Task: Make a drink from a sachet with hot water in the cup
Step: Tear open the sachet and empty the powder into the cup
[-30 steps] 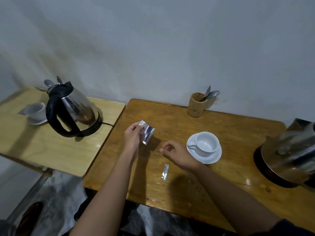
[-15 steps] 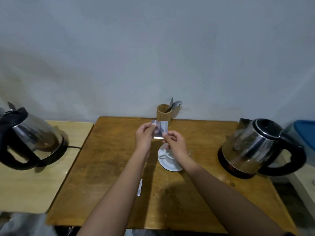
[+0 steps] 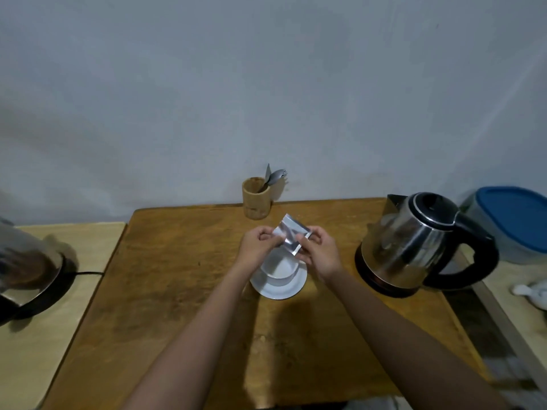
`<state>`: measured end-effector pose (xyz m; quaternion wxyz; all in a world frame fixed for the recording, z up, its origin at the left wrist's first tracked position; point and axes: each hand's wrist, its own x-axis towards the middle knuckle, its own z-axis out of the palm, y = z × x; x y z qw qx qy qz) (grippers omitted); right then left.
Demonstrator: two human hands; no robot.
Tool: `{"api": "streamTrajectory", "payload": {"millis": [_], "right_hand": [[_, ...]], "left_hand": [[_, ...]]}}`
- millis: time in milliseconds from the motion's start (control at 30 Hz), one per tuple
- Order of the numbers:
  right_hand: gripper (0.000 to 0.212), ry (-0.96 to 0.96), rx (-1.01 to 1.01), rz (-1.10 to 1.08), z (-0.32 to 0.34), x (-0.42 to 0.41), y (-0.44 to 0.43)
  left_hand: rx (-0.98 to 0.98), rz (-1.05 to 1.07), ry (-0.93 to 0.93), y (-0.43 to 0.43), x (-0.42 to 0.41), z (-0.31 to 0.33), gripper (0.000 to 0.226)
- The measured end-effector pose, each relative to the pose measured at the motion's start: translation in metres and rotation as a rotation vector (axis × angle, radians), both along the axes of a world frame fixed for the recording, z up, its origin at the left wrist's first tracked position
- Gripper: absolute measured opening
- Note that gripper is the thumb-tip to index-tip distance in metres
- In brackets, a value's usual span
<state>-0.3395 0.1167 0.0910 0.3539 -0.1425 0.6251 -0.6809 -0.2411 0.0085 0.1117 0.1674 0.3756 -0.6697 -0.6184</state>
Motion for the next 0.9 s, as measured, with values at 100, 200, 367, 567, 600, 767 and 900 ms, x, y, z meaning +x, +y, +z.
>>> {"api": "streamTrajectory", "payload": {"millis": [100, 200, 367, 567, 600, 767, 900], "right_hand": [[0.010, 0.206, 0.145, 0.102, -0.001, -0.014, 0.004], [0.019, 0.379, 0.287, 0.173, 0.000, -0.022, 0.002], [0.005, 0.703, 0.509, 0.368, -0.001, -0.029, -0.007], [0.012, 1.001, 0.689, 0.658, 0.015, -0.025, -0.029], [0.014, 1.049, 0.712, 0.699, 0.017, -0.024, -0.031], [0.020, 1.220, 0.782, 0.839, 0.028, -0.019, -0.040], [0.019, 1.150, 0.783, 0.759, 0.033, -0.016, -0.042]], "left_hand": [[-0.122, -0.103, -0.103, -0.006, -0.007, -0.007, 0.022], [-0.187, -0.220, -0.162, -0.010, -0.014, -0.012, 0.028], [-0.396, -0.353, -0.282, -0.015, -0.024, -0.018, 0.029], [-0.547, -0.345, -0.311, -0.022, -0.022, -0.027, 0.020], [-0.526, -0.338, -0.293, -0.022, -0.020, -0.027, 0.019], [-0.390, -0.351, -0.237, -0.024, -0.015, -0.028, 0.022], [-0.335, -0.309, -0.232, -0.027, -0.010, -0.032, 0.040]]}}
